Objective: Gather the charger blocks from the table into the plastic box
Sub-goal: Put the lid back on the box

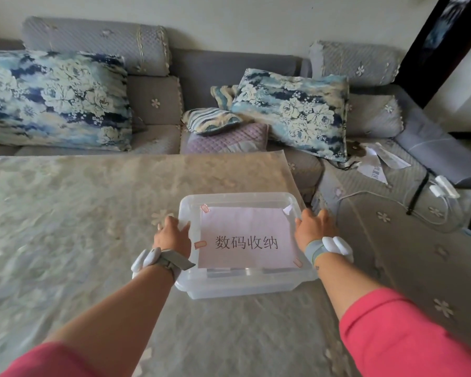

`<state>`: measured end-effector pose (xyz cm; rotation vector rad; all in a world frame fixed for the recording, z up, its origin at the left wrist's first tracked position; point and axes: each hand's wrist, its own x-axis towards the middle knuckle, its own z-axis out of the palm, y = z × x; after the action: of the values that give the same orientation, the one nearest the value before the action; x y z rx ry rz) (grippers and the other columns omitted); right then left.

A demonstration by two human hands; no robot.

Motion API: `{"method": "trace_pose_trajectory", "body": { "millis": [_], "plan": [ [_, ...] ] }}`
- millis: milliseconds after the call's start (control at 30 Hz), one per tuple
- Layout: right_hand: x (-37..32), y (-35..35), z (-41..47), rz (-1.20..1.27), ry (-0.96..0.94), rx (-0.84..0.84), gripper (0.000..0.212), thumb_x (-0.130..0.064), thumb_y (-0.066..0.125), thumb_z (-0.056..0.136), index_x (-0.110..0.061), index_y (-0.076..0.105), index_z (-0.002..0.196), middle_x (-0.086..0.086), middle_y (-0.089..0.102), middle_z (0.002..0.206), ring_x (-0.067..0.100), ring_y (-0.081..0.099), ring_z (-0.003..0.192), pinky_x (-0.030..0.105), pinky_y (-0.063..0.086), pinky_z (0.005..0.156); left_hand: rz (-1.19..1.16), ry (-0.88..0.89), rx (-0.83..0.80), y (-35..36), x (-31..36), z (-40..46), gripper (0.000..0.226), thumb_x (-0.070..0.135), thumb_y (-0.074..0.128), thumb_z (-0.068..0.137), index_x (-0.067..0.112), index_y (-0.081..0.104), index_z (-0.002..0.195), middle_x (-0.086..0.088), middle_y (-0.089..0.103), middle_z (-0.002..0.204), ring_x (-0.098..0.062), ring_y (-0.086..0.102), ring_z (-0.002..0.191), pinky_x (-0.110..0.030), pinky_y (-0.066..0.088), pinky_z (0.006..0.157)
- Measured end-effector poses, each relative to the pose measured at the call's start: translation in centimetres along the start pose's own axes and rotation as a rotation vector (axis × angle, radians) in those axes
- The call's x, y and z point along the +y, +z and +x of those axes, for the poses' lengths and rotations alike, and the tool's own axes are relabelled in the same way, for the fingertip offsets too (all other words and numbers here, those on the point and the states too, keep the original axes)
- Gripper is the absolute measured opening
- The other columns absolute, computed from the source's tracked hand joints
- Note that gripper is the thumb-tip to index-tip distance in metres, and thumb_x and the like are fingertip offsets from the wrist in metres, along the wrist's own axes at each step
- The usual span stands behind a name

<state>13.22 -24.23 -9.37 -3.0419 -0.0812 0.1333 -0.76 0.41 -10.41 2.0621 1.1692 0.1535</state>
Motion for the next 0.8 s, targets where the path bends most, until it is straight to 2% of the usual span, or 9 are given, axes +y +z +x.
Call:
{"method": "trace_pose_trajectory", "body": {
  "millis": [67,167,267,300,367,433,600,700,800],
  "plan": [
    [-0.1,0.4,-0.2,0.14,0.078,-0.053,0.04,-0.038,0.036,0.098,-0.009,0.049,0.123,0.023,0.049,0.127,0.041,0.046,0.12,0.048,0.041,0.099,-0.062,-0.016,0.003,0.1,-0.3,-0.3,0.041,0.037,0.049,0.093,0.014,0.047,0.127,-0.019,0.056,0.129,-0.041,0.054,0.113,-0.045,0.045,0.095],
    [-0.4,0.5,0.0,0.412,0.208,-0.157,0.05,-0.04,0.036,0.099,-0.005,0.035,0.135,0.025,0.049,0.135,0.043,0.05,0.121,0.047,0.041,0.1,-0.152,-0.175,-0.053,0.1,-0.3,-1.0,0.068,0.047,0.048,0.091,0.015,0.024,0.146,-0.021,0.049,0.139,-0.041,0.049,0.125,-0.045,0.037,0.105],
    [-0.5,0.4,0.1,0.49,0.254,-0.214,0.065,-0.042,0.037,0.099,-0.006,0.017,0.148,0.024,0.044,0.144,0.043,0.048,0.126,0.046,0.039,0.103,-0.067,-0.329,-0.129,-0.3,-0.1,-0.7,0.079,0.059,0.044,0.089,-0.003,0.031,0.137,-0.025,0.055,0.131,-0.039,0.054,0.121,-0.042,0.039,0.102],
    [-0.4,0.4,0.2,0.45,0.248,-0.198,0.066,-0.043,0.038,0.098,-0.003,0.02,0.147,0.024,0.046,0.142,0.042,0.049,0.125,0.045,0.04,0.103,0.006,-0.312,-0.14,-0.5,-0.1,-0.6,0.079,0.061,0.042,0.088,-0.005,0.037,0.132,-0.025,0.057,0.127,-0.039,0.056,0.118,-0.042,0.041,0.1],
    [-0.2,0.5,0.1,0.315,0.215,-0.159,0.063,-0.048,0.039,0.096,0.003,0.043,0.133,0.025,0.055,0.133,0.041,0.055,0.119,0.043,0.044,0.099,0.147,-0.211,-0.107,-0.7,0.2,-0.6,0.075,0.061,0.041,0.088,-0.005,0.049,0.123,-0.026,0.059,0.123,-0.04,0.057,0.112,-0.042,0.044,0.095],
    [-0.3,0.3,-0.2,0.253,0.184,-0.141,0.061,-0.048,0.039,0.096,0.006,0.055,0.121,0.024,0.059,0.126,0.04,0.057,0.115,0.041,0.046,0.094,0.183,-0.138,-0.051,-0.6,0.6,-0.8,0.066,0.055,0.046,0.09,-0.004,0.052,0.119,-0.026,0.056,0.123,-0.042,0.055,0.112,-0.043,0.043,0.096],
    [-1.1,0.1,-1.0,0.287,0.175,-0.114,0.055,-0.04,0.04,0.099,0.006,0.044,0.127,0.025,0.054,0.132,0.041,0.054,0.119,0.044,0.045,0.096,0.155,-0.14,-0.057,0.2,1.5,-1.7,0.05,0.039,0.043,0.097,-0.004,0.042,0.12,-0.027,0.061,0.12,-0.041,0.059,0.111,-0.042,0.045,0.088],
    [-1.0,0.0,-1.3,0.23,0.137,-0.084,0.051,-0.039,0.038,0.1,0.006,0.046,0.123,0.024,0.058,0.127,0.04,0.057,0.116,0.042,0.047,0.092,0.269,-0.121,-0.02,0.5,1.6,-1.9,0.05,0.043,0.038,0.097,-0.002,0.043,0.119,-0.023,0.061,0.121,-0.038,0.061,0.111,-0.042,0.046,0.09],
    [-1.2,0.1,-1.4,0.191,0.087,-0.055,0.046,-0.035,0.038,0.1,0.005,0.049,0.12,0.024,0.061,0.123,0.04,0.06,0.111,0.042,0.048,0.088,0.317,-0.097,0.004,1.1,1.9,-1.9,0.043,0.036,0.037,0.099,-0.002,0.044,0.119,-0.022,0.06,0.123,-0.038,0.06,0.113,-0.042,0.044,0.094]
  ]
}}
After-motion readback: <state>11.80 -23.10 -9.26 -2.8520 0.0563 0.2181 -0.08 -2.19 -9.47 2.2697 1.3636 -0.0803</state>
